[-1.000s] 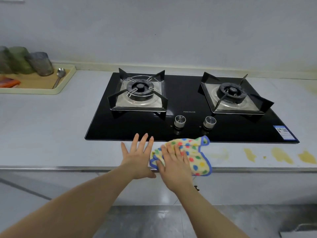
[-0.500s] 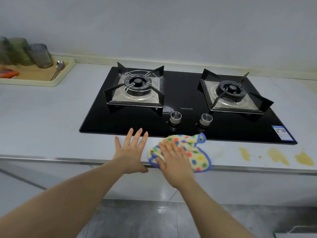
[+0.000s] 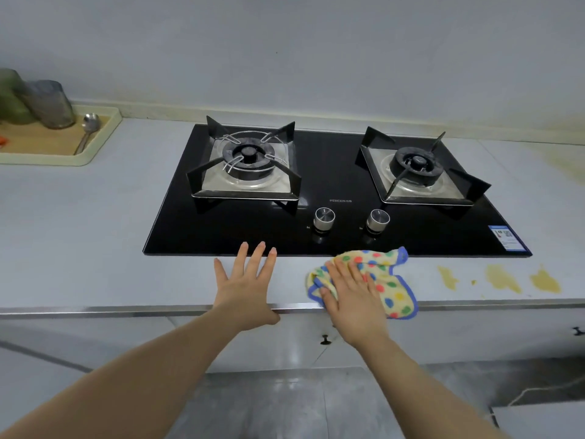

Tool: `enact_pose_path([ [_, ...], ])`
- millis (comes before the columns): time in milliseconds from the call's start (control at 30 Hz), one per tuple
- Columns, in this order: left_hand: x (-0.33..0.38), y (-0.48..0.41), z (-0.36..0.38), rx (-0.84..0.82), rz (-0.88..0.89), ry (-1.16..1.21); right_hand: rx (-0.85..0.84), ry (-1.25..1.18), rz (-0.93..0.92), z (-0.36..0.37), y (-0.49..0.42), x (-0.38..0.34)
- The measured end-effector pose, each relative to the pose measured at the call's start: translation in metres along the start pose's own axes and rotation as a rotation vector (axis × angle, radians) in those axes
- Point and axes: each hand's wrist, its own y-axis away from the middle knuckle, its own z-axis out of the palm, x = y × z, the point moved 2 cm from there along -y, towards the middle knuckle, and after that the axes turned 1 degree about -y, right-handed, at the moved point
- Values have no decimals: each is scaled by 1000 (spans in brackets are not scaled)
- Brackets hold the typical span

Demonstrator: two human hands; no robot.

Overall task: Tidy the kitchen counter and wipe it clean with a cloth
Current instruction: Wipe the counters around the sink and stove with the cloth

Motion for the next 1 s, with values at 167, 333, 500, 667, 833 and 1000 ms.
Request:
enact_pose_path([
  [167,-2,1,1,11,13,10,-10,-26,224,-3,-1,-24],
  [333,-3,1,1,32,28,5,-52,-47,-33,7,-1,-68],
  [500,-2,3,0,22,28,-20,-10,-79,171,-13,9,21],
  [667,1,4,0,4,-7,-79,-25,-92,315,-16,0,25],
  [833,40,2,-3,24,-15,-147,-27,-71,-39,-9,0,8],
  [1000,120,-12,-6,29,0,-31,9,-116,97,-31,6,110],
])
